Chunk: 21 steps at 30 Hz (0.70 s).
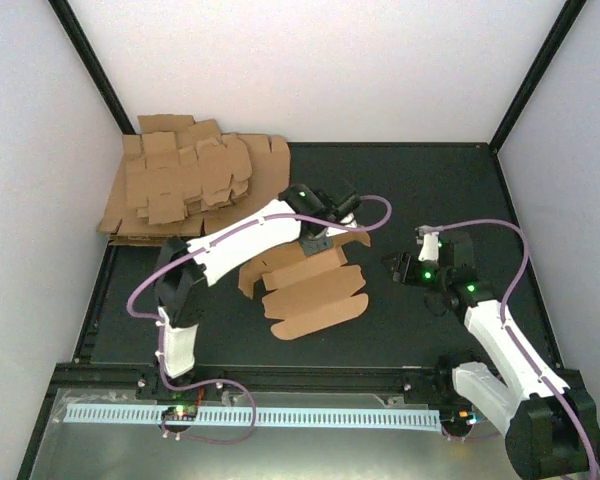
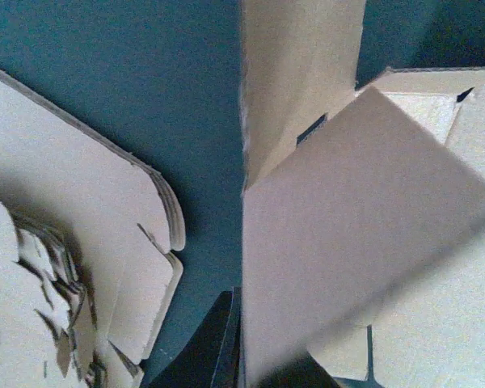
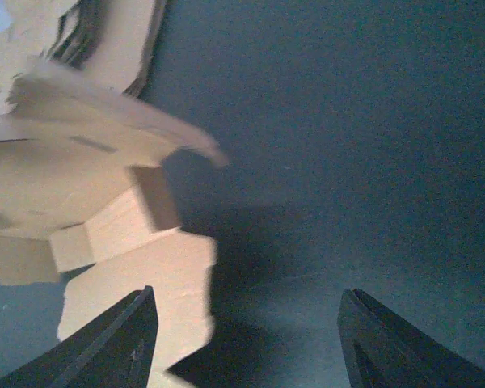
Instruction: Fold the paper box
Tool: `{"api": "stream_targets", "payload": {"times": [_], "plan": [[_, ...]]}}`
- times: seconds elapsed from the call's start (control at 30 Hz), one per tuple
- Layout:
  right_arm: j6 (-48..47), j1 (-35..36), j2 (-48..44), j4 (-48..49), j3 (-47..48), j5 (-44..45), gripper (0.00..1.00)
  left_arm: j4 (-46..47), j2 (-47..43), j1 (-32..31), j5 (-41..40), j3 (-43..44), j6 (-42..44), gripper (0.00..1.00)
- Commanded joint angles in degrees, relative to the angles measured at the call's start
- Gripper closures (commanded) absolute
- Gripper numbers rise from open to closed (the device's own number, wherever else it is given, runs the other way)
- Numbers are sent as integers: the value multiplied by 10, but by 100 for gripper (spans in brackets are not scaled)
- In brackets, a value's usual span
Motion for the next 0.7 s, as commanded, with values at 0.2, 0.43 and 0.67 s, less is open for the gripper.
{"api": "stream_targets", "payload": {"times": [0.2, 0.43, 0.67], "plan": [[-1, 6, -9, 96, -47, -87, 31, -57, 118, -58, -222, 55, -98, 92], [7, 7, 19, 149, -42, -50, 25, 57, 102, -83, -245, -14, -73, 86], [9, 7, 88, 169, 1, -44, 23, 163, -24, -5, -40, -98, -38, 52]]}}
